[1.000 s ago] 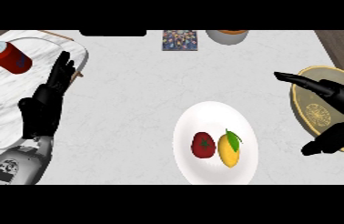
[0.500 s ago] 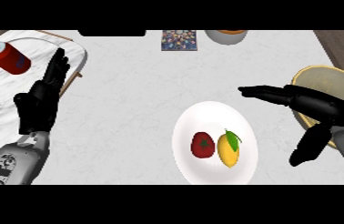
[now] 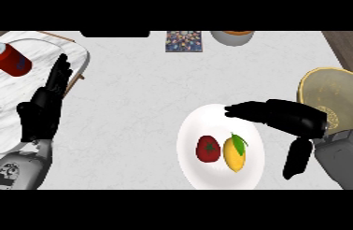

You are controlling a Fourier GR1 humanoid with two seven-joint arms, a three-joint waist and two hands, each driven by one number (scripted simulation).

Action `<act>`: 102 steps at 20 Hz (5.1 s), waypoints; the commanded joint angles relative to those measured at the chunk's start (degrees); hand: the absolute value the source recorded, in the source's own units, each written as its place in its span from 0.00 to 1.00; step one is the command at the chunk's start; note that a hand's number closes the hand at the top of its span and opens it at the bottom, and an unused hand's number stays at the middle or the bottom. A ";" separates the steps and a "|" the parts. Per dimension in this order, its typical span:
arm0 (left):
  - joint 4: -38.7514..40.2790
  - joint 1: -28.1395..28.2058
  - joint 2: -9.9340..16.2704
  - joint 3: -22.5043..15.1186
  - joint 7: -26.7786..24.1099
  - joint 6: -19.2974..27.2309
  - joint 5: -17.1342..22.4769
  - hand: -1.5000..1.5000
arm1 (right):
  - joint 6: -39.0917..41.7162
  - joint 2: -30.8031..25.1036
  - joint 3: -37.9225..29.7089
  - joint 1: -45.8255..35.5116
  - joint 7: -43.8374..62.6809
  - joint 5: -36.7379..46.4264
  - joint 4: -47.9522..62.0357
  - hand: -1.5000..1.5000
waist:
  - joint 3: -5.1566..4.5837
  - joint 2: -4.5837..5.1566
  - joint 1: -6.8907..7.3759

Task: Pick the lemon from the plate and place it in the bowl

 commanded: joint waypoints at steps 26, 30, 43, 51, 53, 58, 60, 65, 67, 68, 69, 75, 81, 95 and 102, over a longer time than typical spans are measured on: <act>-2.33 -2.84 -7.38 6.51 6.15 -6.36 -8.68 0.50 | -12.37 16.55 2.08 -0.73 -13.17 29.57 19.71 1.00 | 0.04 0.04 -0.02; 2.19 -5.46 -8.80 7.99 4.65 -7.17 -8.76 0.50 | -12.35 18.32 2.42 3.60 -11.92 31.04 15.67 1.00 | 0.02 0.03 -0.39; -0.49 2.73 -7.77 10.54 1.25 -7.74 -8.71 0.50 | -20.70 34.63 10.94 29.78 19.66 41.47 -5.79 1.00 | -0.19 -1.08 -4.00; -3.13 0.23 -7.22 10.31 4.84 -8.44 -8.70 0.50 | -29.89 35.69 23.47 45.47 30.83 39.30 -33.34 1.00 | 0.02 -0.73 -2.52; -2.65 1.56 -8.36 9.41 2.74 -8.12 -9.14 0.50 | -30.06 35.50 23.80 48.90 31.84 40.56 -41.14 1.00 | -0.02 -0.70 -2.70; -2.08 0.39 -8.55 9.35 3.97 -7.33 -10.18 0.50 | -36.85 35.75 22.64 49.59 35.56 44.23 -43.78 1.00 | -0.02 -0.65 -2.77; -1.40 -0.54 -6.14 11.74 3.05 -10.34 -7.39 0.50 | -36.59 35.74 18.90 48.63 37.12 46.63 -46.07 1.00 | -0.07 -0.47 -2.27; -0.89 -0.80 -8.26 9.92 3.09 -10.35 -8.15 0.50 | -34.91 35.20 10.94 47.78 39.24 41.88 -53.73 1.00 | 0.03 -0.01 -0.84; -2.00 0.31 -9.06 9.67 1.86 -9.27 -8.99 0.50 | -31.65 34.40 3.45 46.22 38.99 35.33 -56.25 1.00 | 0.06 0.13 -0.42; 2.12 -3.32 -9.70 9.35 2.31 -8.53 -10.24 0.50 | -34.90 35.74 5.72 46.80 39.00 37.18 -53.57 1.00 | 0.05 0.13 -0.97; -2.98 -1.40 -9.65 8.17 4.58 -8.33 -10.88 0.50 | -30.82 35.75 0.74 42.55 40.72 34.57 -55.78 1.00 | 0.07 0.14 -0.18; -1.74 1.14 -9.15 9.24 -0.08 -10.24 -9.27 0.50 | -35.33 35.18 -20.27 31.25 35.48 24.46 -44.32 1.00 | 0.17 0.51 0.39; 1.27 -0.92 -11.12 8.44 0.34 -7.98 -11.75 0.50 | -35.23 26.55 -39.57 20.11 29.19 12.48 -31.06 1.00 | 0.08 0.34 -0.28; -1.82 -2.39 -9.89 9.71 2.88 -10.39 -10.73 0.50 | -50.65 6.94 -51.96 3.07 1.82 19.40 24.01 1.00 | 0.16 0.56 1.20; -1.71 0.77 -10.55 9.33 0.03 -11.09 -10.79 0.50 | -45.84 7.66 -52.31 -5.49 -4.78 13.46 45.09 0.00 | 0.14 0.55 1.40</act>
